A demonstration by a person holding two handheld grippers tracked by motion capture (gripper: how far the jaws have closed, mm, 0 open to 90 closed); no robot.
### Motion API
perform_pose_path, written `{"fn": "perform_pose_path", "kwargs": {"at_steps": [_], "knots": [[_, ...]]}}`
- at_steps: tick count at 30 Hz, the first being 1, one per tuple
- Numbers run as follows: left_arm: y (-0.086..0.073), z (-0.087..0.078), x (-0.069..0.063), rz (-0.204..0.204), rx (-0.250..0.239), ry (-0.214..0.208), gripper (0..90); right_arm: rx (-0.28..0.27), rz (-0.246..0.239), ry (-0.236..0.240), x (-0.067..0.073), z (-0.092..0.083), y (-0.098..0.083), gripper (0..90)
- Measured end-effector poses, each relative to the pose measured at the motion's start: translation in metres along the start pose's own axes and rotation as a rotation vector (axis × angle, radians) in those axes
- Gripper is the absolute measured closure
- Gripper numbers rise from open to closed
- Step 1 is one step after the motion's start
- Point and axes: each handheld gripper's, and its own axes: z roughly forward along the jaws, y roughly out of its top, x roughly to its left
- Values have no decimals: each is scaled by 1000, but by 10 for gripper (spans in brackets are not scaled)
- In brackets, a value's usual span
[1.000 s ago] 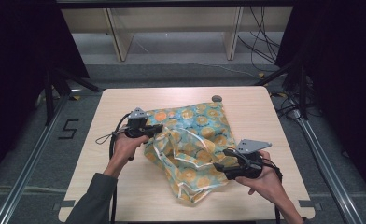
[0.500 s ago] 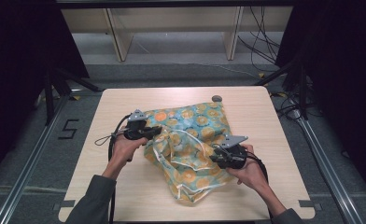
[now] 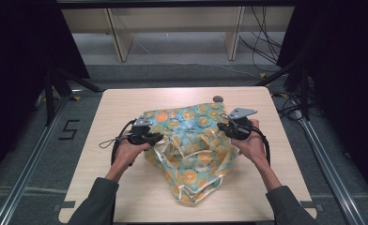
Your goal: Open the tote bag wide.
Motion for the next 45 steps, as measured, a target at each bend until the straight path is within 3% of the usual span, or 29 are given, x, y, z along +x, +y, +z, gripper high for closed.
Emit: {"fn": "perform_pose_path", "kwargs": {"at_steps": [1,3,5,6,8,9,12,13,14,15,16,18,19,22,24,25,26,27,30,31,32,33,34,35,36,41,45], "knots": [[-2,2,0,-3,5,0,817,29,-23,-11,-5,7,-3,900],[-4,3,0,-5,23,-8,778,62,2,-21,-9,21,-9,900],[-4,2,-1,-13,25,-12,678,88,19,-38,-14,29,-15,900],[2,-6,-5,18,32,21,638,105,11,-50,-17,32,-18,900],[9,-20,-13,76,13,58,625,88,30,-33,-21,32,-19,900],[13,-27,-18,93,-2,50,615,91,39,-27,-20,29,-18,900],[21,-38,-25,111,-36,53,565,87,33,-32,-19,25,-16,900],[24,-46,-33,111,-47,71,479,79,24,-18,-19,22,-13,900],[25,-51,-39,118,-43,65,464,68,-21,-62,-22,21,-13,900],[25,-56,-46,144,-44,46,461,68,-50,-51,-23,19,-12,900],[25,-60,-53,175,-38,26,473,72,-30,-59,-21,18,-11,900],[23,-63,-68,196,-22,11,479,91,-11,-30,-19,15,-9,900],[21,-61,-74,216,2,0,480,37,13,-9,-17,18,-8,900],[12,-46,-89,254,69,-8,472,34,16,-6,-17,17,-8,900],[10,-38,-92,277,94,-3,451,29,19,-10,-18,16,-7,900],[8,-31,-94,293,110,18,451,29,19,-10,-18,16,-7,900],[9,-20,-96,336,123,73,418,34,28,9,-19,12,-6,900],[9,-20,-96,336,123,73,417,34,28,9,-19,12,-6,900],[17,-5,-98,399,121,109,410,4,48,35,-17,-1,-1,840],[18,-1,-99,430,130,122,411,-22,60,39,-15,-4,-1,826],[21,1,-98,449,169,119,409,-10,55,46,-14,-10,1,818],[21,6,-97,441,178,108,402,-20,41,53,-13,-13,2,807],[21,12,-95,440,181,113,399,-28,72,62,-8,-16,2,799],[21,12,-95,440,181,113,399,-35,49,72,-9,-19,3,795],[21,19,-91,474,213,126,400,-43,52,89,-8,-22,3,791],[23,30,-83,500,224,138,384,-22,46,122,-3,-32,2,770],[29,44,-71,477,237,89,364,-32,56,148,2,-34,-2,754]]}}
